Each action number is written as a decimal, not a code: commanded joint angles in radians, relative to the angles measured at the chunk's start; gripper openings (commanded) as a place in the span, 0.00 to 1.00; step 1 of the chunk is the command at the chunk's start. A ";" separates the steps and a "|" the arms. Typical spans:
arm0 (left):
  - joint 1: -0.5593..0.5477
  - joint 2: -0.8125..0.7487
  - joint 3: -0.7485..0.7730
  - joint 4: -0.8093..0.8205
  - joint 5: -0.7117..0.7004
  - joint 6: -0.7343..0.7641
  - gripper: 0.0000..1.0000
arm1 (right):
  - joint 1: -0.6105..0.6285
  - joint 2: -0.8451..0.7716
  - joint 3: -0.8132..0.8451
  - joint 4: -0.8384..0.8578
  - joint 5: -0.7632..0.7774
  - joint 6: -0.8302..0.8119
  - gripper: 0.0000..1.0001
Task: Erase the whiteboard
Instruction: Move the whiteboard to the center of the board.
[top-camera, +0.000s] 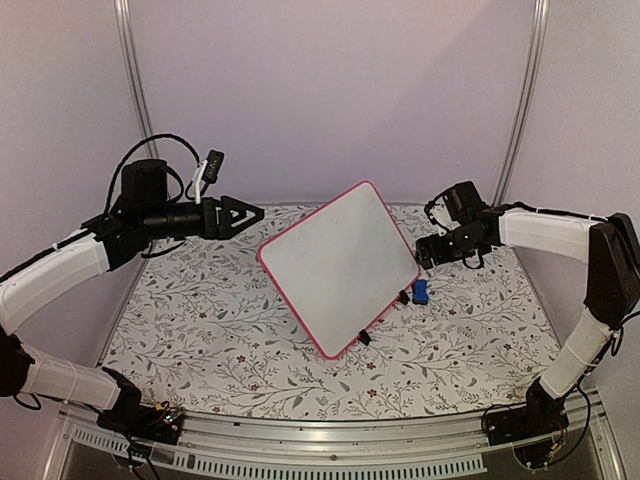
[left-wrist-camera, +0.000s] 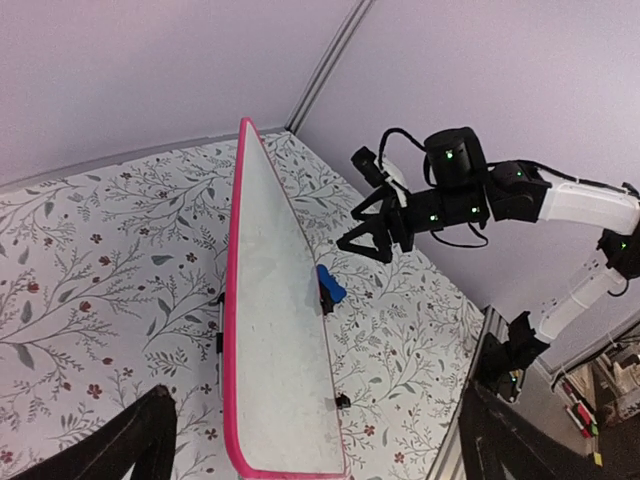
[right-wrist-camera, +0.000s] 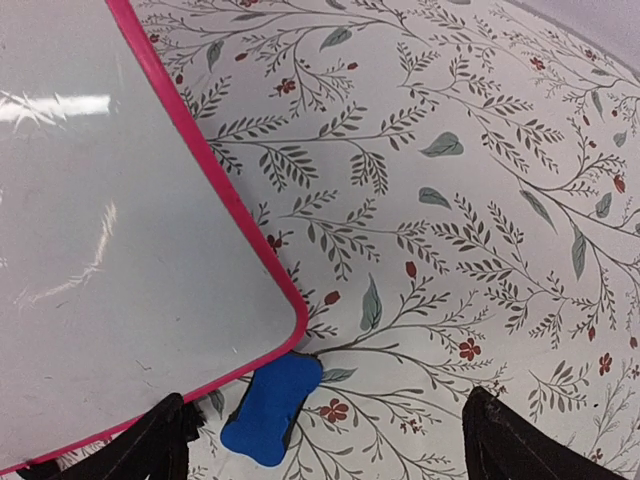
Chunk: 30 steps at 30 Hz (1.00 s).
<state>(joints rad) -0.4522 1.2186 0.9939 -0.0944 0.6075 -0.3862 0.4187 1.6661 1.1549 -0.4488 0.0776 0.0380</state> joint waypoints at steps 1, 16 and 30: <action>0.000 -0.076 -0.002 -0.007 -0.181 0.008 0.99 | 0.005 -0.032 0.039 0.062 -0.039 0.069 0.93; -0.057 -0.368 -0.025 -0.206 -0.798 0.112 1.00 | 0.015 -0.123 0.023 0.069 -0.033 0.095 0.99; -0.051 -0.560 -0.225 -0.089 -0.942 0.227 1.00 | 0.017 -0.103 0.009 0.182 -0.066 0.112 0.99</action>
<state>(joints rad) -0.5034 0.6933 0.7975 -0.2481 -0.2810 -0.1993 0.4274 1.5661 1.1694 -0.3378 0.0360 0.1314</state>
